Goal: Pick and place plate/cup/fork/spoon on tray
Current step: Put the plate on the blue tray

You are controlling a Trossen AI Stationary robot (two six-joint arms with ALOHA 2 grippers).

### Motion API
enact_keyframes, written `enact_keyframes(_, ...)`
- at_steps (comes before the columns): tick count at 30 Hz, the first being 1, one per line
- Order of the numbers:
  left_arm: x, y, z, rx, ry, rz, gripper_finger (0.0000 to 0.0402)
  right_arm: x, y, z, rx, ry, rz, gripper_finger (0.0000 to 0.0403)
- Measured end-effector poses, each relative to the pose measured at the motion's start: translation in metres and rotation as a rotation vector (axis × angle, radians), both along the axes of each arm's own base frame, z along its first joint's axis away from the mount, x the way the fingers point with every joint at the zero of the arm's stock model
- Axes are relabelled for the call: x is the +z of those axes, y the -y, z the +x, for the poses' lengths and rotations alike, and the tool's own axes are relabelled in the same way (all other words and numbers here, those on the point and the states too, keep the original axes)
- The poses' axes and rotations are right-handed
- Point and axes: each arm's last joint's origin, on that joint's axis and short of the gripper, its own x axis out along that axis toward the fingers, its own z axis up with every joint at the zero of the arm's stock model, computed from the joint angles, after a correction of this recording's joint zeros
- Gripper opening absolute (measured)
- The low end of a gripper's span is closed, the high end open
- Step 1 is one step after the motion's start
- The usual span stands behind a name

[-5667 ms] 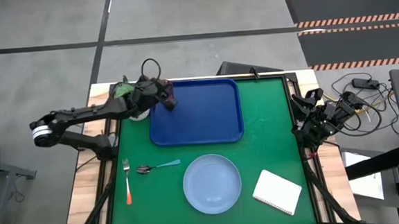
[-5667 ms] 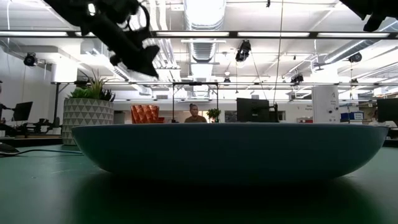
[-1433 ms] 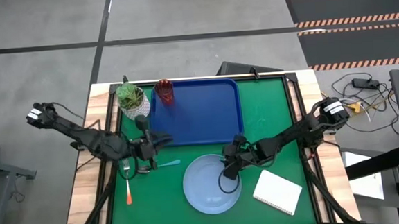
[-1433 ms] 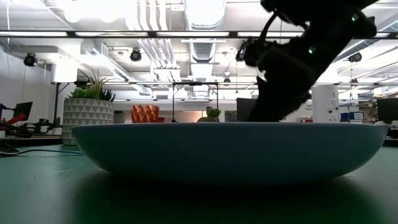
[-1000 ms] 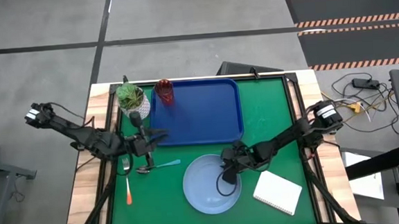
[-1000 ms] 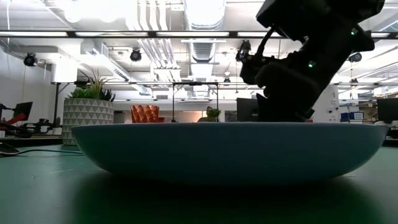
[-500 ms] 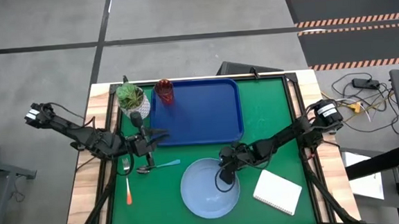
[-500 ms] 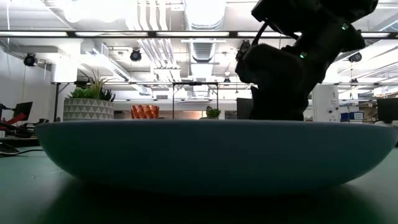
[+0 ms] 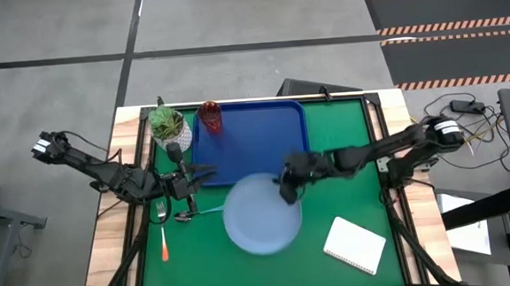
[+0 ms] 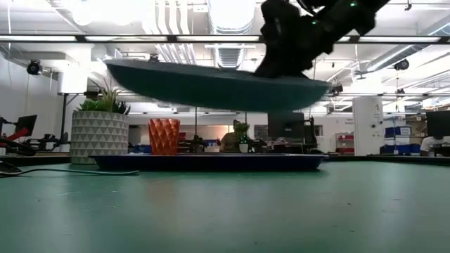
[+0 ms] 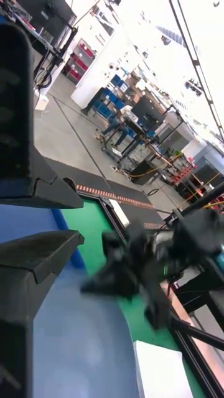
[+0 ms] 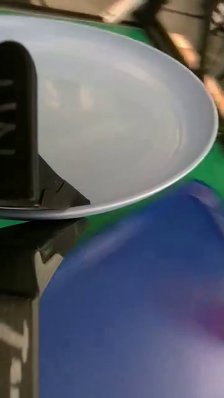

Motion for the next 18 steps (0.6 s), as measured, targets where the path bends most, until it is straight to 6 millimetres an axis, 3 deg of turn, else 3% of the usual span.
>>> enact_keyframes(4, 0.000, 0.000, 0.000, 0.000, -0.002, 0.006, 0.0048, 0.011, 0.040, -0.003, -0.088, 0.049, -0.059, 0.0009)
enact_keyframes(8, 0.000, 0.000, 0.000, -0.001, -0.002, 0.006, 0.0048, 0.009, 0.084, -0.005, -0.193, 0.066, -0.084, 0.0009)
enact_keyframes(14, 0.000, 0.000, 0.000, -0.003, -0.009, 0.034, 0.0048, -0.015, 0.153, -0.008, -0.289, 0.100, -0.023, 0.0009)
enact_keyframes(18, 0.000, 0.001, 0.001, -0.004, -0.012, 0.047, 0.0048, -0.042, 0.191, -0.013, -0.364, 0.046, 0.014, 0.0009)
